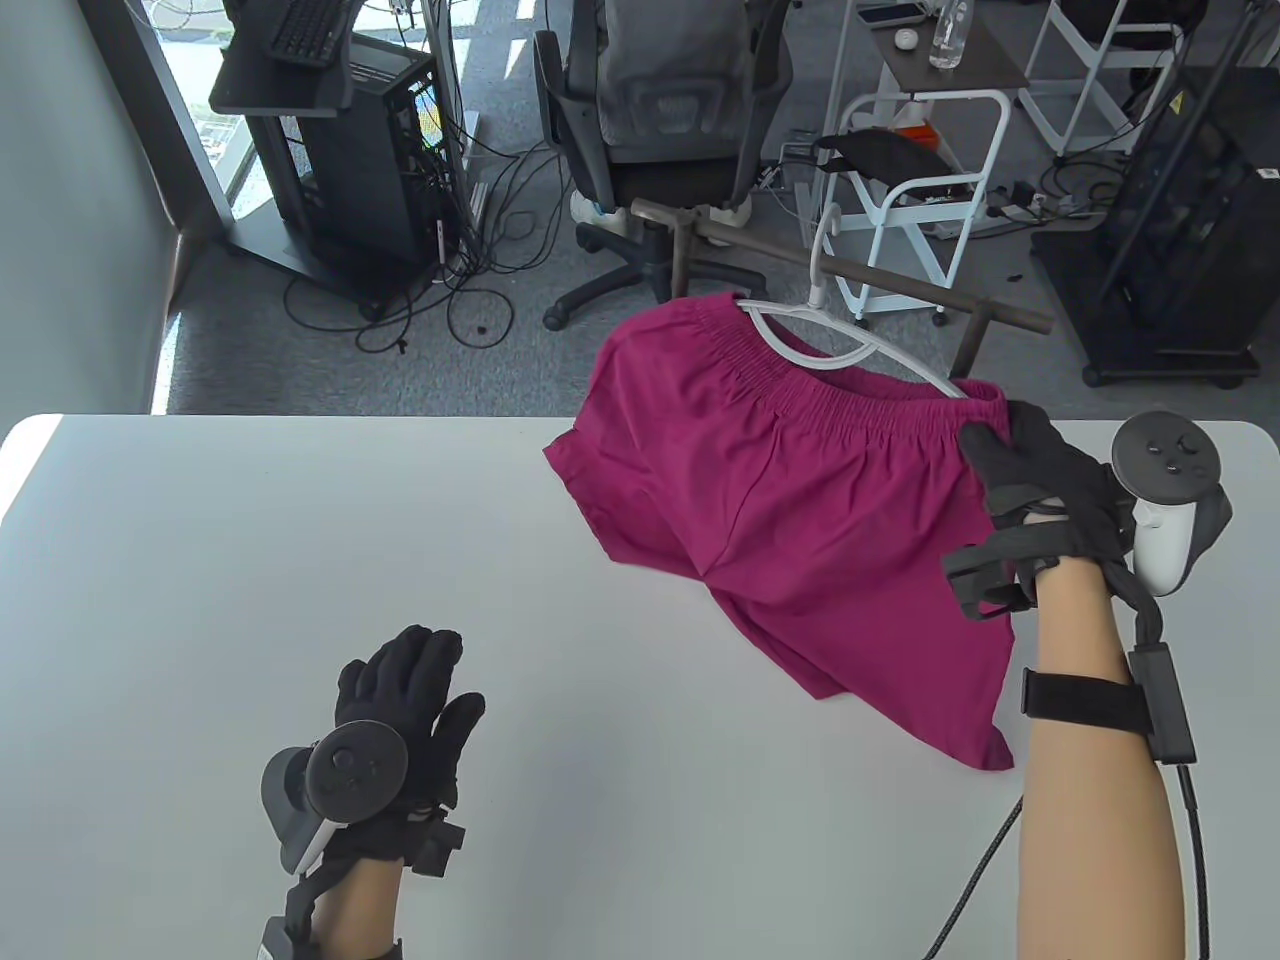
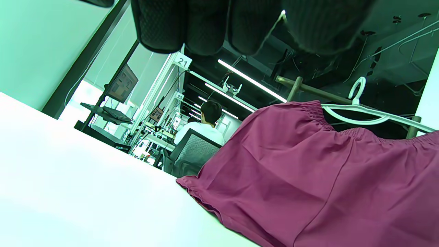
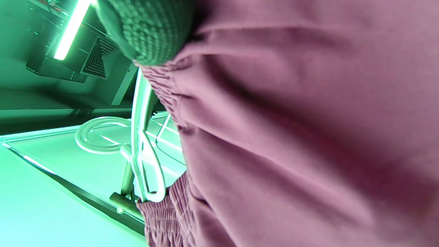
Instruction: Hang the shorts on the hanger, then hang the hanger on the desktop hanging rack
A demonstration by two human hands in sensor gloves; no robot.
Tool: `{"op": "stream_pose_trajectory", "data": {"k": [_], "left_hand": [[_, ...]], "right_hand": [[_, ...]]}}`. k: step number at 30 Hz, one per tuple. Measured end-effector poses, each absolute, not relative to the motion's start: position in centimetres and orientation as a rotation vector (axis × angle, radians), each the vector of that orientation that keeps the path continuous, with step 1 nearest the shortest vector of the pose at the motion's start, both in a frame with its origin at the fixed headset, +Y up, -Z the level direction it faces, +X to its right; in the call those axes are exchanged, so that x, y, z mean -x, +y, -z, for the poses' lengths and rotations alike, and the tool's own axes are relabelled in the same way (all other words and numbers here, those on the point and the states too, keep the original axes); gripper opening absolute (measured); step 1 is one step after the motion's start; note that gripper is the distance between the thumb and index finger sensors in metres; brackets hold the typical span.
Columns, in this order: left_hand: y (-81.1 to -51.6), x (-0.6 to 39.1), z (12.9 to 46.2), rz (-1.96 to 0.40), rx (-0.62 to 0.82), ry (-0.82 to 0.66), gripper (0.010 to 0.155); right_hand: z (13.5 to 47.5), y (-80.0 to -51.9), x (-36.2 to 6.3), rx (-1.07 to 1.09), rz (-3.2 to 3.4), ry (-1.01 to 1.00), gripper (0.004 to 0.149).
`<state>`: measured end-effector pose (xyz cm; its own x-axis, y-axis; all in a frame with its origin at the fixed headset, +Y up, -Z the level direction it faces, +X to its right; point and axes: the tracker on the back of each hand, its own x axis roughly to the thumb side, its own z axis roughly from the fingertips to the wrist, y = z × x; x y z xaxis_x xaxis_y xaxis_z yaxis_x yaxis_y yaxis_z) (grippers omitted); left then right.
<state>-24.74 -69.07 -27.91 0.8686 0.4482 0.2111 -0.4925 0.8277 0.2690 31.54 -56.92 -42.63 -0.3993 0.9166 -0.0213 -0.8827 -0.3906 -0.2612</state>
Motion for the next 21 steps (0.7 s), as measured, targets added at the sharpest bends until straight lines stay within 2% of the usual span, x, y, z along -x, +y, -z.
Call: {"op": "stream_pose_trajectory", "data": {"k": [10, 21], "left_hand": [[-69.7, 24.0, 28.6, -0.436, -0.221, -0.166, 0.073], [-70.1, 24.0, 29.1, -0.42, -0.176, -0.155, 0.074]], "right_hand": [[43.6, -59.9, -32.4, 0.201, -1.965, -0.181, 0.059], [43.8, -60.2, -33.4, 0.289, -2.07, -0.237, 0.069]]}}
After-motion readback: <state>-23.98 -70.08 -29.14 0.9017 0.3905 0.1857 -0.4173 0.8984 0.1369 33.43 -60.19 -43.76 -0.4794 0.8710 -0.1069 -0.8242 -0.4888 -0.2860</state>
